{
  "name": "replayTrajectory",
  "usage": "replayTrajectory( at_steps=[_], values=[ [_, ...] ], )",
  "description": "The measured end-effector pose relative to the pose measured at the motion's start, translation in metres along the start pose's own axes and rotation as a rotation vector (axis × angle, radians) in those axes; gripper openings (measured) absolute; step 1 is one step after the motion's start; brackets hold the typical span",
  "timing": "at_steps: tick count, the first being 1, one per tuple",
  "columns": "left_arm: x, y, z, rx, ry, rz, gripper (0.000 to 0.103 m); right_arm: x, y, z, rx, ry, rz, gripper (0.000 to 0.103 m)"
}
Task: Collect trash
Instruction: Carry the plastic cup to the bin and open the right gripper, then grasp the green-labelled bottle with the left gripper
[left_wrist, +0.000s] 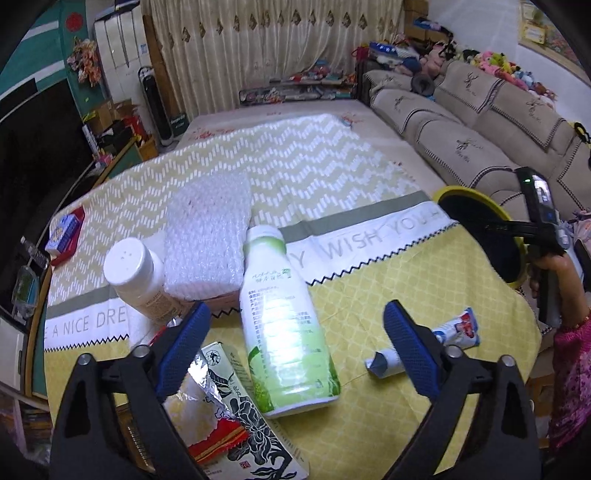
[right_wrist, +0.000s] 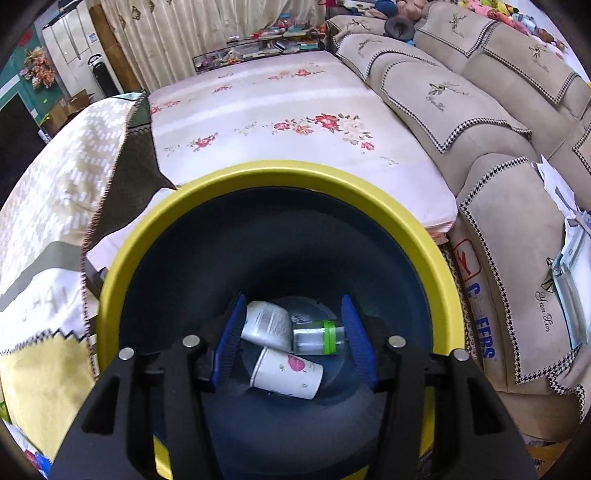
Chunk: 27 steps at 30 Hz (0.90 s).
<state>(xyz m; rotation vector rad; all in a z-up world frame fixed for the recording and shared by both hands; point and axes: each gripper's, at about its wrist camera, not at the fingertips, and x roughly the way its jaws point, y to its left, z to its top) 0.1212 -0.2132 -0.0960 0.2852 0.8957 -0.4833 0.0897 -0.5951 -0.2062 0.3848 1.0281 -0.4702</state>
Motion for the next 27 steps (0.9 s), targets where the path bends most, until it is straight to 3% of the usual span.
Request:
replayTrajectory(
  at_steps=[10,22,27],
  values=[
    [0.036,0.008,0.004,-0.038,0.122,0.007,0.061,-0.01,0.02,0.001,-0.041,-0.016,0.032,0.052],
    [0.058,0.005,0.007,-0.021,0.156,0.037,0.053,-0.015,0.025,-0.004,-0.053,-0.021,0.037,0.052],
    [0.053,0.003,0.003,-0.019,0.15,0.011,0.053,-0.018,0.027,-0.007,-0.057,-0.02,0.04,0.052]
  ],
)
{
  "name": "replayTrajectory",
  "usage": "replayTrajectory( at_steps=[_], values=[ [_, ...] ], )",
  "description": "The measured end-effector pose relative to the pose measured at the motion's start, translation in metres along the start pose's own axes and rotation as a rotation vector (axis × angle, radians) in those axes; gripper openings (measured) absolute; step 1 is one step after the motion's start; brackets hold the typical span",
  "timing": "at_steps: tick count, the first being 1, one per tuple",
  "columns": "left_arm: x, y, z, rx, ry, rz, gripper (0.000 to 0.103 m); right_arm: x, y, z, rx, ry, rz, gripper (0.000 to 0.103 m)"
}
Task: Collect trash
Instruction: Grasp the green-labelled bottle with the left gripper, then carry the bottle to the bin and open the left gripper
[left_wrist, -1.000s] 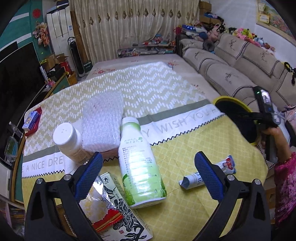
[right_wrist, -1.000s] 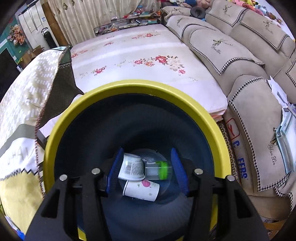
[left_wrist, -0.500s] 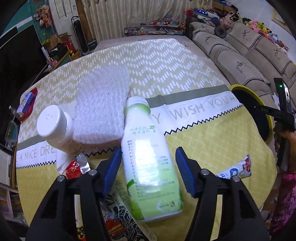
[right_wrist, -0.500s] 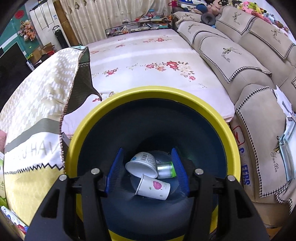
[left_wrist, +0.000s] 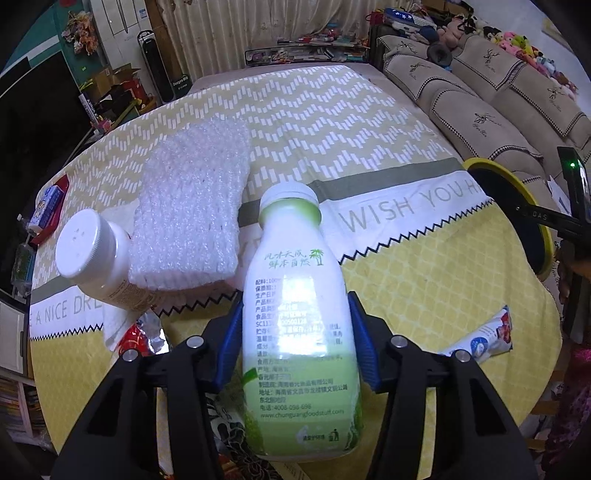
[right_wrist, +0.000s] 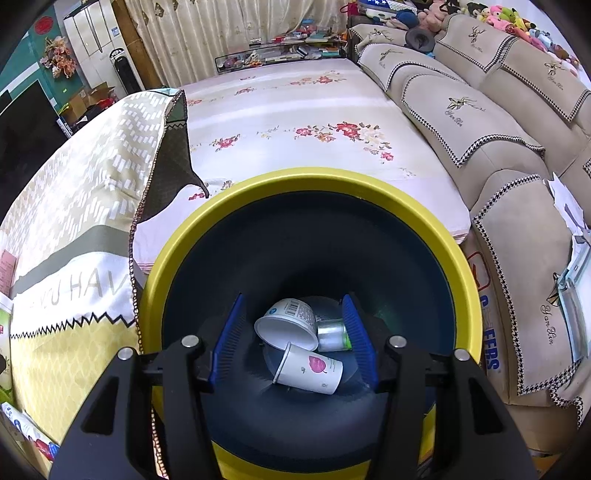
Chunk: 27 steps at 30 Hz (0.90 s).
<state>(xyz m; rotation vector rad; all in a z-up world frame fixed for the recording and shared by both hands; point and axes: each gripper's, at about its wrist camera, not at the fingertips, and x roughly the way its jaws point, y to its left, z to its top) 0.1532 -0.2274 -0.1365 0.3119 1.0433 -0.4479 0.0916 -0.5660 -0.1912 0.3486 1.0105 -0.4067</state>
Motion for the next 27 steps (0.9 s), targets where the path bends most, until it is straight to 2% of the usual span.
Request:
replayTrajectory(
  at_steps=[21,27],
  values=[
    [-0.099,-0.015,-0.003,0.055,-0.185,-0.096,0.052,-0.019,0.003,-0.002,-0.007,-0.035,0.029,0.052],
    [-0.109,-0.034,0.008,0.088,-0.212,-0.14,0.052,-0.03,-0.005,-0.002,0.004,-0.059,0.034,0.052]
  ],
)
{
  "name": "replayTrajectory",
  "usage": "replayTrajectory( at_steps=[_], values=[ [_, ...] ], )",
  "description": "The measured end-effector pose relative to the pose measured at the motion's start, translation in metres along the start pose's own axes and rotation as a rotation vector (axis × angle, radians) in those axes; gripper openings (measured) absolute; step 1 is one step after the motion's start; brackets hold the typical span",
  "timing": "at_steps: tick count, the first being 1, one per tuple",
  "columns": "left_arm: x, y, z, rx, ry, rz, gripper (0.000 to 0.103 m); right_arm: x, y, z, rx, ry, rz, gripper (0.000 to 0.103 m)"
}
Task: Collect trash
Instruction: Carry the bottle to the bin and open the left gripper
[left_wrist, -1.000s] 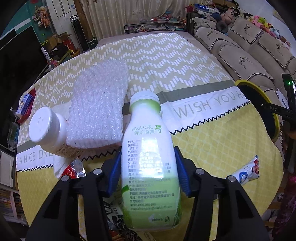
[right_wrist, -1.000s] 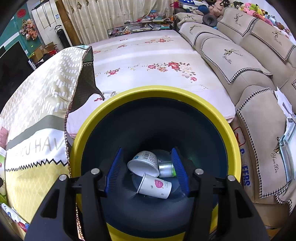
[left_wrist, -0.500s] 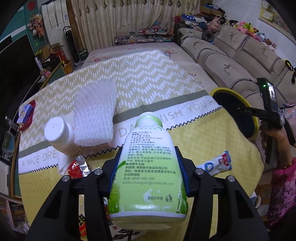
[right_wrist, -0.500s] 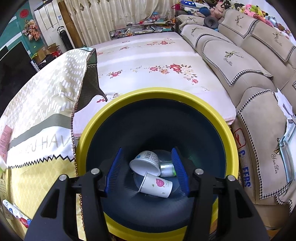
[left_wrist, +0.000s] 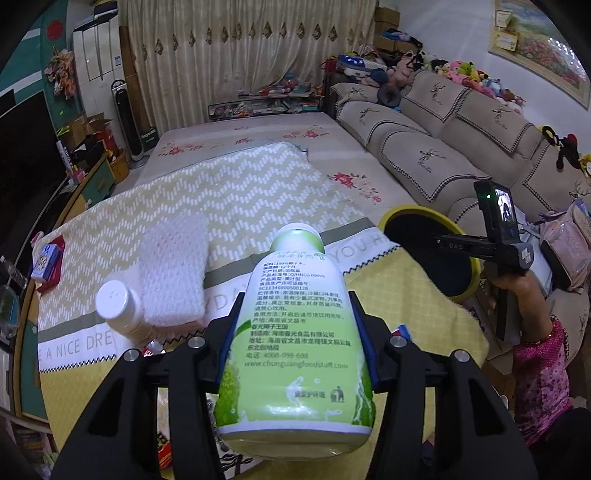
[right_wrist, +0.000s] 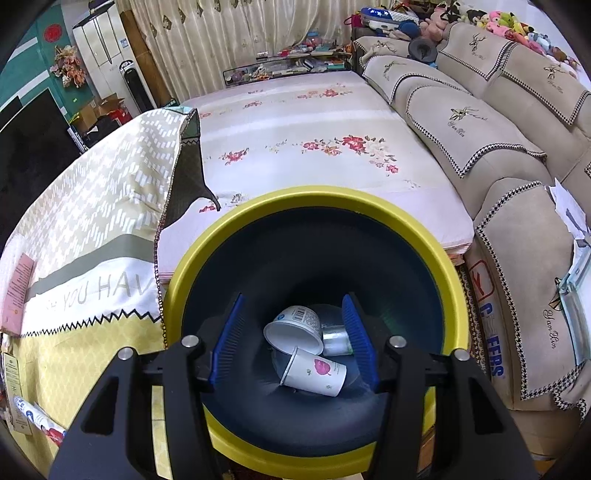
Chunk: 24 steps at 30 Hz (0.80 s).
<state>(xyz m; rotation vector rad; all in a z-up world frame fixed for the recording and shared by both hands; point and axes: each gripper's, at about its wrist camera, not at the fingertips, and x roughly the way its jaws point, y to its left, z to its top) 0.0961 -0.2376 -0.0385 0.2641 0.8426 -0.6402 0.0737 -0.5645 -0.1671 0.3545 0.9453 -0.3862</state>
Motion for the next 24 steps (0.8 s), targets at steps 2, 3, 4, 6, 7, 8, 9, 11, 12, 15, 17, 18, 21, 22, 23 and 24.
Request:
replayTrajectory(
  at_steps=[2,3,4,6,7,8,9,11,12,15,17,18,21,22,23,24],
  values=[
    [0.003,-0.009,0.004,0.019,-0.003,-0.014,0.052,-0.005,-0.005,0.0,0.004,-0.01,-0.003,0.052],
    [0.005,-0.017,0.008,0.032,-0.005,-0.028,0.052,-0.007,-0.007,0.0,0.005,-0.015,-0.007,0.052],
    [0.008,-0.025,0.011,0.047,-0.005,-0.041,0.052,-0.009,-0.01,-0.001,0.007,-0.02,-0.011,0.052],
    [0.016,-0.04,0.018,0.073,-0.007,-0.066,0.052,-0.014,-0.018,-0.002,0.012,-0.029,-0.016,0.052],
    [0.021,-0.048,0.022,0.084,-0.004,-0.079,0.052,-0.016,-0.022,-0.003,0.016,-0.033,-0.016,0.052],
    [0.027,-0.054,0.025,0.094,0.003,-0.092,0.052,-0.02,-0.027,-0.004,0.022,-0.039,-0.017,0.052],
    [0.036,-0.065,0.029,0.107,0.012,-0.11,0.052,-0.023,-0.032,-0.004,0.027,-0.045,-0.02,0.052],
    [0.049,-0.082,0.036,0.13,0.026,-0.143,0.052,-0.029,-0.041,-0.007,0.039,-0.058,-0.029,0.052],
    [0.056,-0.092,0.038,0.141,0.035,-0.157,0.052,-0.034,-0.048,-0.009,0.047,-0.068,-0.037,0.052],
    [0.078,-0.121,0.045,0.179,0.055,-0.197,0.052,-0.045,-0.064,-0.014,0.066,-0.088,-0.052,0.052],
    [0.092,-0.139,0.05,0.196,0.073,-0.207,0.052,-0.049,-0.072,-0.018,0.074,-0.092,-0.058,0.052],
    [0.1,-0.15,0.053,0.205,0.082,-0.216,0.052,-0.051,-0.077,-0.02,0.078,-0.093,-0.062,0.052],
    [0.121,-0.173,0.059,0.222,0.105,-0.233,0.052,-0.053,-0.087,-0.025,0.083,-0.095,-0.083,0.052],
    [0.128,-0.181,0.061,0.228,0.112,-0.239,0.052,-0.053,-0.09,-0.027,0.088,-0.094,-0.086,0.052],
    [0.136,-0.188,0.063,0.231,0.117,-0.243,0.052,-0.052,-0.092,-0.028,0.094,-0.092,-0.087,0.052],
    [0.146,-0.197,0.066,0.233,0.125,-0.24,0.052,-0.052,-0.096,-0.029,0.1,-0.091,-0.088,0.052]
  ],
)
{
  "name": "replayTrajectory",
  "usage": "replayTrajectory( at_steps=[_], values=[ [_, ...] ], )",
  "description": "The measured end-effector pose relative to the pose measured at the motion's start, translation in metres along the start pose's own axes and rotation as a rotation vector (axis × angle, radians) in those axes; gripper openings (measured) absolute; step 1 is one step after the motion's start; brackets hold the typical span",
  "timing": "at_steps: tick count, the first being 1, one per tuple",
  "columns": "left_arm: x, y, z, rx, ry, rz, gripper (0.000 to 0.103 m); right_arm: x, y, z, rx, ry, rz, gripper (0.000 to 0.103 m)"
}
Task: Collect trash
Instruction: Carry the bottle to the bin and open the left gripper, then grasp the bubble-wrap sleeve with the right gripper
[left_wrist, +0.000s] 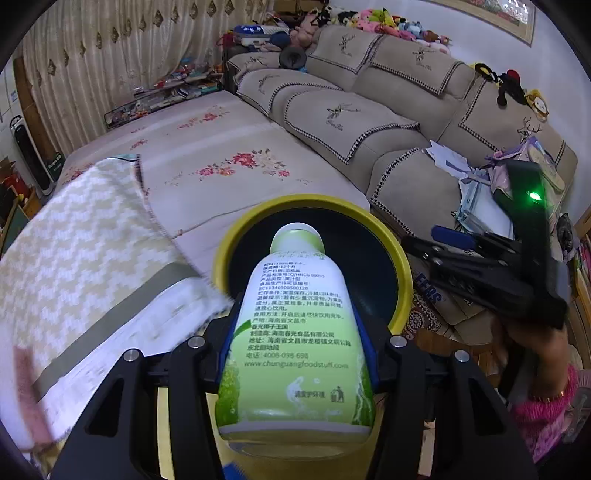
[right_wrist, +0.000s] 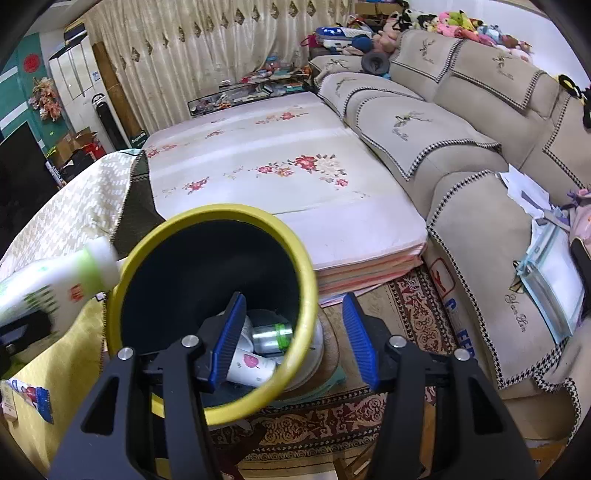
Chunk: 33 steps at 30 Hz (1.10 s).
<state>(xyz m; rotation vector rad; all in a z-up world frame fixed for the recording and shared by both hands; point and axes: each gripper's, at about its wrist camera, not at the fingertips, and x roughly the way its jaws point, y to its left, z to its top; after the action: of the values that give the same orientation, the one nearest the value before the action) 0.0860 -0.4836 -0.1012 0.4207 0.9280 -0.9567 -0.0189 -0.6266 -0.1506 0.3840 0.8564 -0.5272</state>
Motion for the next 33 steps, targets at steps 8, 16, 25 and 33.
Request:
replayTrajectory(
  at_steps=[8,16,25,33],
  values=[
    [0.025,-0.01,0.012,0.027,-0.049,0.101,0.08,0.0,-0.007,-0.008,0.013,0.011,-0.008,0.055],
    [-0.059,0.024,-0.023,-0.044,-0.148,0.13,0.082,-0.007,0.029,-0.014,-0.054,0.014,0.037,0.055],
    [-0.175,0.116,-0.124,-0.236,-0.262,0.328,0.088,-0.023,0.171,-0.02,-0.298,0.015,0.229,0.055],
    [-0.235,0.184,-0.213,-0.399,-0.281,0.525,0.089,-0.054,0.329,-0.04,-0.521,0.003,0.446,0.055]
  ],
)
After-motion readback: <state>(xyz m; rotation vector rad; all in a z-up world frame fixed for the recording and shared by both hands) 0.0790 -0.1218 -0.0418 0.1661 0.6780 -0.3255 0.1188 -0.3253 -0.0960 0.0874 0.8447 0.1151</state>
